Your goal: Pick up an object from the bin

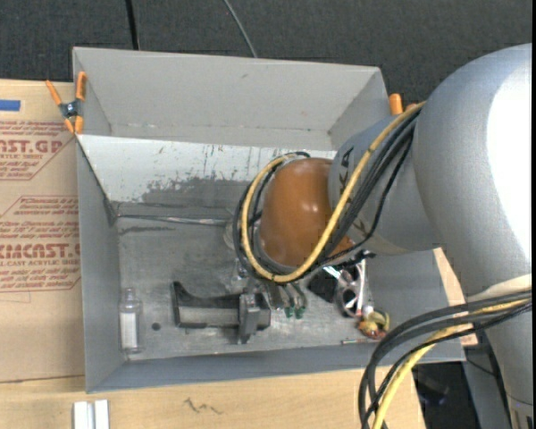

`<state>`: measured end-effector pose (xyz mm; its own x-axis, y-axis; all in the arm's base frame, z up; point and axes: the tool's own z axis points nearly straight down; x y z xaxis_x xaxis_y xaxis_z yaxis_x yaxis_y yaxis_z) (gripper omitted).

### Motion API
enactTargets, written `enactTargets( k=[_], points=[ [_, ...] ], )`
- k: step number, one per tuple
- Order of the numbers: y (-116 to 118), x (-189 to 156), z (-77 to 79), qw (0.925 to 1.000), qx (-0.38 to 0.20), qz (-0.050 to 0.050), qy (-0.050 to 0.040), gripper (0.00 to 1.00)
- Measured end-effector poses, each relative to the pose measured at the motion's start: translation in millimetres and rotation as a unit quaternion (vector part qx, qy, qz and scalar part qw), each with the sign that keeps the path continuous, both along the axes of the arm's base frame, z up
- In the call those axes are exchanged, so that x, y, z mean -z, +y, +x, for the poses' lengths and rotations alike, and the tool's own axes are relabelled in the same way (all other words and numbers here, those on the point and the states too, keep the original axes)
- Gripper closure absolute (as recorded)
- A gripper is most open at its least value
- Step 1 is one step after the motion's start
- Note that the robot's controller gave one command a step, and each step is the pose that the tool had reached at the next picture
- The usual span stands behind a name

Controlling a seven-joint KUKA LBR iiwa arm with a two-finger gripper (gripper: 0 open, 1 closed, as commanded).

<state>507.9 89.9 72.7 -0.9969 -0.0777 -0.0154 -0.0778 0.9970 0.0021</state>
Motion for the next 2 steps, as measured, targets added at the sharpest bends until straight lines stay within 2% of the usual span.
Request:
enactTargets(
  k=[1, 2],
  points=[
    [0, 0, 0.0, 1.0, 0.0, 0.0, 0.0, 1.0],
    [5, -46, -8.3, 0.9998, 0.013, -0.003, 0.0132, 1.0]
  ],
)
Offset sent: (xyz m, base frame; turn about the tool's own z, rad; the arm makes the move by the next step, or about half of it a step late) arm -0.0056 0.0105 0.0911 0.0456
